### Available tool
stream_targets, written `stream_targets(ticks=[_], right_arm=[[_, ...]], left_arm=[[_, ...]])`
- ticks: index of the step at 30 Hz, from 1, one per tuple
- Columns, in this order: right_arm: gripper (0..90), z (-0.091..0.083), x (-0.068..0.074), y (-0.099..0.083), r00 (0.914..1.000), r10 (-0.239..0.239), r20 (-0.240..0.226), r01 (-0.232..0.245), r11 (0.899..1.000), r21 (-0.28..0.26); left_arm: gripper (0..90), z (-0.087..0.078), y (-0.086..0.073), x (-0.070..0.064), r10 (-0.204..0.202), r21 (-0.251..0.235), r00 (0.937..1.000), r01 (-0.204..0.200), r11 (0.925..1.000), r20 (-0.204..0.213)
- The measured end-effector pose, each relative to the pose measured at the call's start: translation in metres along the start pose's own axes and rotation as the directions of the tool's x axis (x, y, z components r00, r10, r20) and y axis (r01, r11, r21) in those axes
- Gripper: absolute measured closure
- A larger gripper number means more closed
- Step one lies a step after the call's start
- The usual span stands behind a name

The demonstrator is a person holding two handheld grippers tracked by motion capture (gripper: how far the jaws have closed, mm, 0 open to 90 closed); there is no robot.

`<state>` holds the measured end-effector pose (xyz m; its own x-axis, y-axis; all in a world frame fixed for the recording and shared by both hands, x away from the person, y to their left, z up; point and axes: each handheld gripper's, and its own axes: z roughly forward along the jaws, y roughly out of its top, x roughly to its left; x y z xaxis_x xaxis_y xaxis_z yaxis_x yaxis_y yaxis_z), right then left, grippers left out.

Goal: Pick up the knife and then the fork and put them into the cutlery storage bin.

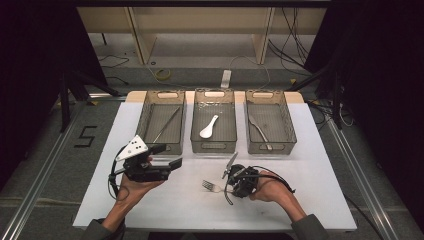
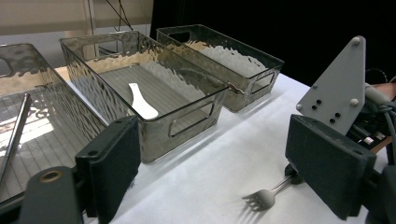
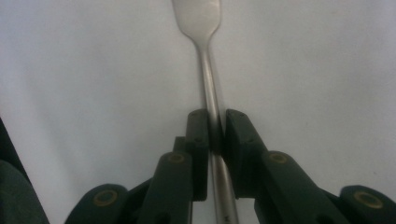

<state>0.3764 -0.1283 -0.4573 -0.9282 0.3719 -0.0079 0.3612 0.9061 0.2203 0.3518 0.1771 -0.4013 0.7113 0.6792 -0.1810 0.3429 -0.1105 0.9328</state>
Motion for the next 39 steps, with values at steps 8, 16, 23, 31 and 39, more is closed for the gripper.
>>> stream_targets(ticks=[8,16,23,31,39], right_arm=[[83.8,0.000,0.001,0.001,1.0000,-0.005,-0.008,0.005,1.000,0.007],[84.7,-0.002,0.001,0.002,0.9997,-0.024,-0.007,0.024,1.000,0.006],[84.8,-0.006,-0.003,-0.001,0.9997,0.003,-0.023,-0.004,1.000,-0.027],[84.8,-0.015,-0.009,-0.006,0.9994,0.021,-0.027,-0.023,0.997,-0.078],[84.8,-0.021,-0.016,-0.010,0.9976,0.057,-0.040,-0.061,0.993,-0.102]], left_arm=[[17.6,0.000,0.000,0.000,-0.001,-0.001,1.0000,0.001,1.0000,-0.001],[17.6,-0.001,0.000,0.000,0.004,-0.002,1.0000,-0.004,1.0000,-0.003],[17.6,-0.001,0.001,0.001,0.001,-0.007,1.0000,-0.001,1.0000,-0.003],[17.6,-0.002,0.001,0.001,0.002,-0.008,1.0000,-0.002,1.0000,-0.004],[17.6,-0.002,0.001,0.001,0.002,-0.009,1.0000,-0.002,1.0000,-0.002]])
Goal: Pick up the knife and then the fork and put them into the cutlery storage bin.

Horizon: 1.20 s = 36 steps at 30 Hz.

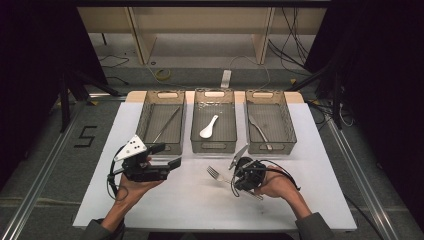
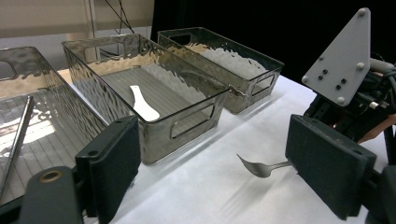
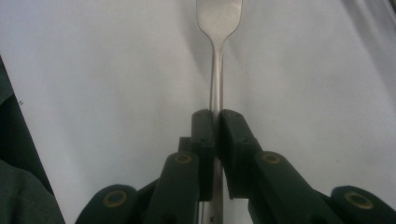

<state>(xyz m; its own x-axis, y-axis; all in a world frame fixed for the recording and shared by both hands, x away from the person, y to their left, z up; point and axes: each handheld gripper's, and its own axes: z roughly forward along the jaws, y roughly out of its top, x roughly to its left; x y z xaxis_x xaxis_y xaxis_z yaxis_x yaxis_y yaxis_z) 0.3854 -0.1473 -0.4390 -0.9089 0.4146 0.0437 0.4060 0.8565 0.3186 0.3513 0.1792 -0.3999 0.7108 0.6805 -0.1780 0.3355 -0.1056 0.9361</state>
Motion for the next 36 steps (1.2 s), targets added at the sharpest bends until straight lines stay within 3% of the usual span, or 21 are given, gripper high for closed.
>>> stream_targets(ticks=[16,25,36], right_arm=[[84.8,-0.013,-0.011,-0.006,0.9987,0.051,-0.003,-0.051,0.996,-0.076],[84.8,-0.033,-0.024,-0.015,0.9927,0.120,-0.008,-0.120,0.980,-0.160],[84.8,-0.055,-0.037,-0.025,0.9861,0.166,-0.009,-0.163,0.955,-0.249]], left_arm=[[17.6,0.000,0.000,0.000,-0.002,0.000,1.0000,0.002,1.0000,-0.001],[17.6,0.000,0.000,0.000,-0.003,-0.001,1.0000,0.003,1.0000,-0.001],[17.6,0.001,0.000,0.000,-0.009,-0.002,1.0000,0.009,1.0000,0.001]])
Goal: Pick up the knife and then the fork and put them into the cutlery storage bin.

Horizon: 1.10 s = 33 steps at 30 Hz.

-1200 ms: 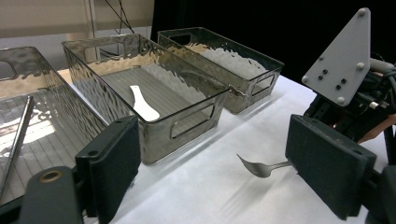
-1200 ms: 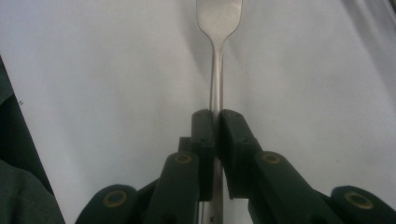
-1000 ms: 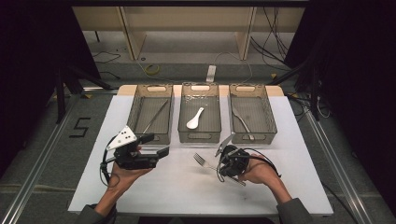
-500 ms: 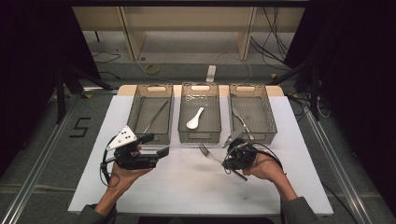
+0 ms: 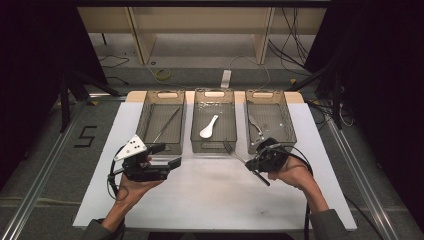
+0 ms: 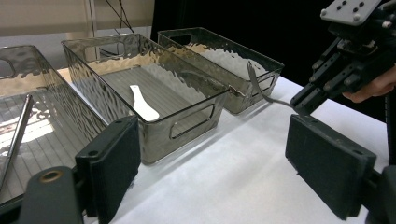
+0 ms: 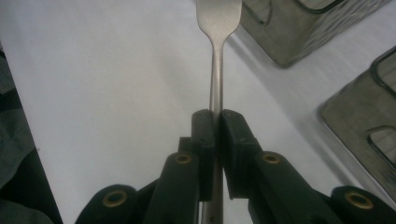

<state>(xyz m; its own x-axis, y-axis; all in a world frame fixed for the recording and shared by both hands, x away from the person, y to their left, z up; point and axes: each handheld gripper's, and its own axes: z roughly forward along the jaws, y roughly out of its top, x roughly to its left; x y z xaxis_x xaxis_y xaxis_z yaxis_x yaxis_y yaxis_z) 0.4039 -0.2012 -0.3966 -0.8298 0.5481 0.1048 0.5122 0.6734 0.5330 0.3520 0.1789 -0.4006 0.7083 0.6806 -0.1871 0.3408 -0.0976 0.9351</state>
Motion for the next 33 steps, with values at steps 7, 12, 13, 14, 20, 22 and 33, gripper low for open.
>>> stream_targets(ticks=[7,12,13,14,20,22,33], right_arm=[[84.7,-0.009,-0.007,0.000,0.9997,0.022,0.008,-0.022,0.999,-0.038],[84.7,-0.018,-0.012,0.000,0.9990,0.043,0.012,-0.042,0.997,-0.072],[84.7,-0.019,-0.013,0.001,0.9988,0.047,0.013,-0.046,0.996,-0.073],[84.7,-0.020,-0.015,0.001,0.9989,0.043,0.016,-0.042,0.996,-0.080],[84.8,-0.030,-0.025,0.003,0.9969,0.076,0.023,-0.072,0.990,-0.118],[84.7,-0.032,-0.028,0.005,0.9962,0.083,0.029,-0.078,0.989,-0.124],[84.7,-0.046,-0.048,0.024,0.9907,0.123,0.059,-0.112,0.980,-0.163]], left_arm=[[17.6,-0.001,0.000,0.000,-0.002,-0.004,1.0000,0.002,1.0000,0.001],[17.6,-0.001,0.000,0.001,-0.007,-0.008,1.0000,0.007,0.9999,-0.002],[17.6,-0.001,0.000,0.001,-0.007,-0.007,1.0000,0.007,0.9999,-0.003],[17.6,-0.001,0.000,0.001,-0.009,-0.008,1.0000,0.009,0.9999,-0.002],[17.6,-0.001,0.000,0.002,-0.011,-0.005,0.9999,0.011,0.9999,-0.004],[17.6,-0.001,-0.001,0.002,-0.013,-0.006,0.9999,0.013,0.9999,-0.006],[17.6,-0.002,0.000,0.002,-0.012,-0.010,0.9999,0.012,0.9999,-0.005]])
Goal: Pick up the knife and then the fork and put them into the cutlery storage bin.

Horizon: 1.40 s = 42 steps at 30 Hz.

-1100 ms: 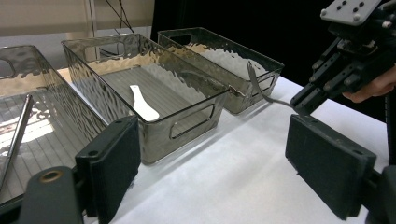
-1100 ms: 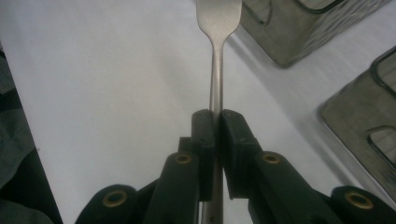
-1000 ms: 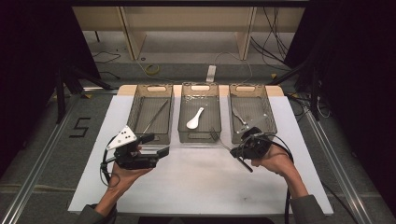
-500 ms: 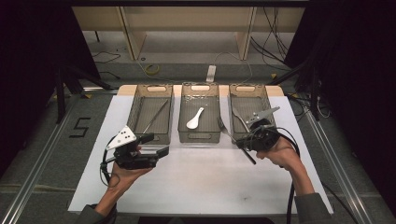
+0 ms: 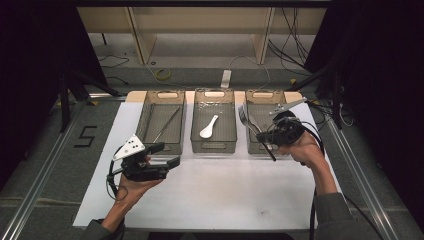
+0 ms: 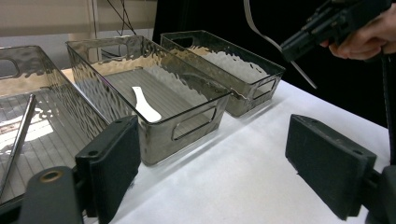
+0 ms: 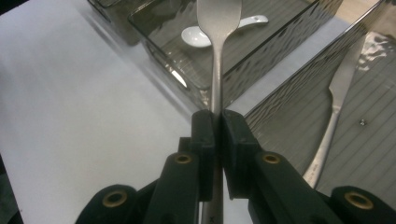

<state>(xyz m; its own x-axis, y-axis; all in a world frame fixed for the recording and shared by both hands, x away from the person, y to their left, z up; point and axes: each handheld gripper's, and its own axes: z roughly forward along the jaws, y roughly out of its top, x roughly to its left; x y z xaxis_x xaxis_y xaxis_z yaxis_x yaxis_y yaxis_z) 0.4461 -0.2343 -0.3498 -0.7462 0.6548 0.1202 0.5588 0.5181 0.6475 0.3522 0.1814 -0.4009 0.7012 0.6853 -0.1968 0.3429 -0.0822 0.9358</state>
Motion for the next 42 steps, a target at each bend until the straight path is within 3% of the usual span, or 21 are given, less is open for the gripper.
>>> stream_targets(ticks=[11,22,29,42], right_arm=[[84.7,-0.005,-0.016,0.020,0.9994,0.029,0.016,-0.029,0.999,-0.023],[84.8,-0.012,-0.040,0.036,0.9934,0.108,0.040,-0.105,0.993,-0.055],[84.8,-0.012,-0.057,0.039,0.9842,0.161,0.075,-0.157,0.986,-0.058],[84.7,0.002,-0.082,0.035,0.9581,0.249,0.142,-0.246,0.969,-0.039]], left_arm=[[17.6,0.000,0.000,0.000,0.000,0.000,1.0000,0.000,1.0000,0.000],[17.6,0.000,0.000,0.000,-0.004,-0.002,1.0000,0.004,1.0000,0.001],[17.6,0.000,0.000,0.000,-0.004,-0.003,1.0000,0.004,1.0000,0.001],[17.6,-0.001,0.000,0.000,-0.006,-0.013,1.0000,0.006,0.9999,-0.001]])
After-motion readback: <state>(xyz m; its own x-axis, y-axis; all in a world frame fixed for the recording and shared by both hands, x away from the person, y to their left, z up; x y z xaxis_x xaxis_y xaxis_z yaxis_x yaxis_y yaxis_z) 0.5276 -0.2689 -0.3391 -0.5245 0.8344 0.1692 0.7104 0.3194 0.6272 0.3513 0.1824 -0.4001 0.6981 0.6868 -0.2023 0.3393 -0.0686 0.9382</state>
